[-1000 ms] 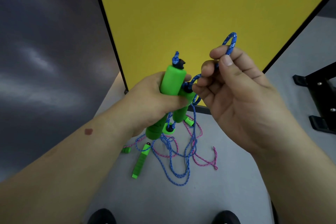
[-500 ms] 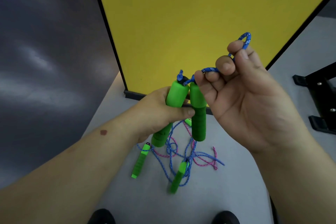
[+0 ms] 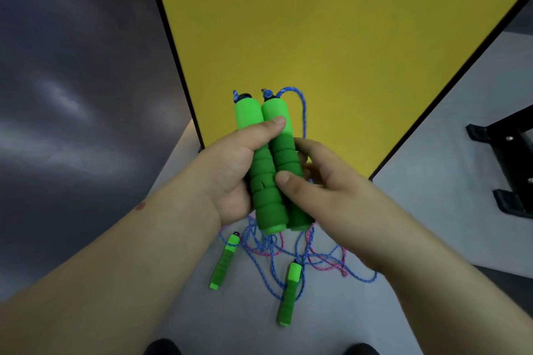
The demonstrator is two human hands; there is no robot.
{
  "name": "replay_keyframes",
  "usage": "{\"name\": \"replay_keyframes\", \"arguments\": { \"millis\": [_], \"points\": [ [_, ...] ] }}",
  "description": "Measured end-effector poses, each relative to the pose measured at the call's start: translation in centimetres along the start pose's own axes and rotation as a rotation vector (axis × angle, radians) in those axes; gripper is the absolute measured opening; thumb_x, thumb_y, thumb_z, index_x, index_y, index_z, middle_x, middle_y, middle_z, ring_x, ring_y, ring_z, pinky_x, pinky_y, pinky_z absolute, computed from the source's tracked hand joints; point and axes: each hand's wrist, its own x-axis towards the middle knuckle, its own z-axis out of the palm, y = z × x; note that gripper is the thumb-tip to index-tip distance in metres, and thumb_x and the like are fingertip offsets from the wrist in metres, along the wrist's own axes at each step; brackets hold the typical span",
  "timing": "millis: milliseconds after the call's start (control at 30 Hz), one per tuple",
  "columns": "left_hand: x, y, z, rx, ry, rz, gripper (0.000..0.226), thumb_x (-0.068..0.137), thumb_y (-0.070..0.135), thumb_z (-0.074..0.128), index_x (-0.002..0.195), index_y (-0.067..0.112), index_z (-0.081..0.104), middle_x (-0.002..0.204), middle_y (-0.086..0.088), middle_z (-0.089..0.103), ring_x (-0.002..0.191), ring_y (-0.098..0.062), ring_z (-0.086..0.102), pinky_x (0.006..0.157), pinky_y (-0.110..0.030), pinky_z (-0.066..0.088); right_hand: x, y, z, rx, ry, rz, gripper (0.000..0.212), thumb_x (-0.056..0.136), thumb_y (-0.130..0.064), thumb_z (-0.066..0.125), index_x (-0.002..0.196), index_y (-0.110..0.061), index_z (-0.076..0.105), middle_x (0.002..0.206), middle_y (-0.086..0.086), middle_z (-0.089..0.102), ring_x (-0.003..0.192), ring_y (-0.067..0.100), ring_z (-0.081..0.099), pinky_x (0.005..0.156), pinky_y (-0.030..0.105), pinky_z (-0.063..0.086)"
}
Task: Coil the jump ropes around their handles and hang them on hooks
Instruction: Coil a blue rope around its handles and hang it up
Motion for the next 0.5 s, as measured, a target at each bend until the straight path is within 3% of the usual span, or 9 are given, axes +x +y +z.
{"name": "replay_keyframes", "arguments": {
  "millis": [133,233,333,500],
  "points": [
    [0.0,-0.2,0.1,-0.045,0.034,0.094,0.018,0.100,0.021,0.063,0.090,0.009,0.074,0.096,-0.021,0.066,0.094,-0.040,0.068,0.097,-0.067,0.051,0.1,-0.7,-0.2,0.097,-0.022,0.003,0.038,0.102,-0.025,0.058,0.135,-0.043,0.054,0.106,0.007,0.074,0.081,0.027,0.077,0.071,0.044,0.064],
    [0.0,-0.1,0.2,-0.028,0.008,0.081,0.019,0.100,0.025,0.062,0.101,0.007,0.069,0.098,-0.019,0.065,0.093,-0.034,0.068,0.097,-0.060,0.053,0.2,-0.6,0.0,0.041,0.047,-0.080,0.030,0.103,-0.022,0.054,0.127,-0.040,0.058,0.105,0.000,0.075,0.084,0.024,0.076,0.079,0.046,0.063],
    [0.0,-0.3,0.0,-0.030,-0.020,0.036,0.023,0.097,0.027,0.064,0.094,0.006,0.071,0.097,-0.021,0.068,0.088,-0.035,0.072,0.094,-0.059,0.057,-0.1,-0.3,0.6,0.038,-0.026,-0.136,0.035,0.102,-0.019,0.058,0.119,-0.049,0.054,0.105,-0.006,0.074,0.100,0.014,0.073,0.086,0.036,0.061],
    [-0.6,0.0,-0.2,-0.068,-0.116,0.034,0.017,0.083,0.017,0.065,0.090,0.014,0.080,0.097,-0.014,0.076,0.090,-0.036,0.075,0.097,-0.058,0.055,-0.2,-0.7,-0.5,-0.217,0.018,-0.222,0.044,0.087,-0.027,0.077,0.113,-0.054,0.054,0.104,-0.012,0.061,0.091,-0.008,0.059,0.077,0.010,0.049]
  ]
}}
